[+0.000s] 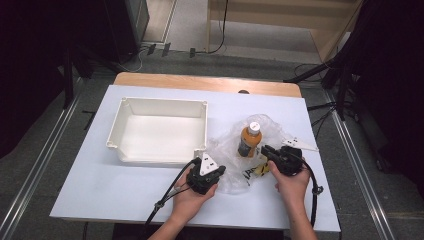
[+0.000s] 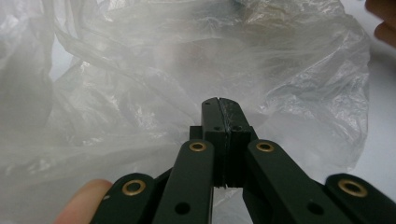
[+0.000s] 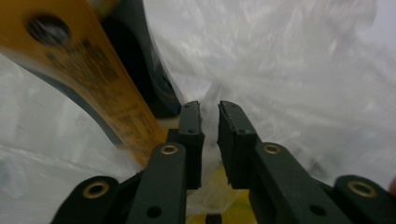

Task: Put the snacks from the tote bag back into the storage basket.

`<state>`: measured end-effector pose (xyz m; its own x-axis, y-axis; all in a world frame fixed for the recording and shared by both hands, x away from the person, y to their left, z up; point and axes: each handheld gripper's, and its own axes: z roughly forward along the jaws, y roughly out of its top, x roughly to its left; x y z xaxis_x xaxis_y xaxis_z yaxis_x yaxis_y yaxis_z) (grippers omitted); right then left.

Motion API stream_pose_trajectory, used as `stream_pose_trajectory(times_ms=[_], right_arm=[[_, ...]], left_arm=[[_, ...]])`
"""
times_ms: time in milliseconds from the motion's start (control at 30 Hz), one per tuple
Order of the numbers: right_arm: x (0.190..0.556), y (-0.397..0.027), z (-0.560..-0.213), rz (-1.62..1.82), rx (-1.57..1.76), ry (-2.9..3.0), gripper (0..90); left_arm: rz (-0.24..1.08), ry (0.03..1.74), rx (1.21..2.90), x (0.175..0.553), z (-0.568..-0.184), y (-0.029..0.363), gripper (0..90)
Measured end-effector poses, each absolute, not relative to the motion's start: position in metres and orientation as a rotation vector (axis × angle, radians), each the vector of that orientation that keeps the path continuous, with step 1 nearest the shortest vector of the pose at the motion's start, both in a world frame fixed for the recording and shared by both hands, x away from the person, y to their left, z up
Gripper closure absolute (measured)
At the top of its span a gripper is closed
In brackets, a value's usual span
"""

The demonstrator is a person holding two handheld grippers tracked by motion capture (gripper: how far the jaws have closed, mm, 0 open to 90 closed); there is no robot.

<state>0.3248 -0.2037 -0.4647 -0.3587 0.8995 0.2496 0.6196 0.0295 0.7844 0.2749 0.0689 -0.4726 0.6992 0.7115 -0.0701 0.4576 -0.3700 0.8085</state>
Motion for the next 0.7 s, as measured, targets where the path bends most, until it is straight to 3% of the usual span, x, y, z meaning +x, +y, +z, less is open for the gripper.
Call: stream_pose_trajectory(times_ms=[233,433,567,700], right_arm=[[0.332,-0.197,-0.486,1.098,1.603,2.053,88.7],[0.303,-0.198,-0.454,1.318,1.495,1.899,80.2],[0.279,-0.176,-0.431,1.413,1.360,1.942,74.2],[0.271,-0.151,-0.433,1.473,1.347,2.022,57.5]], left_arm=[[0.362,0.878,2.011,0.274,-0.471,0.070,89.1],[0.354,0.881,2.002,0.275,-0.471,0.072,89.7],[0.366,0.897,2.011,0.275,-0.472,0.070,90.0],[0.360,0.903,2.010,0.275,-0.472,0.072,90.0]])
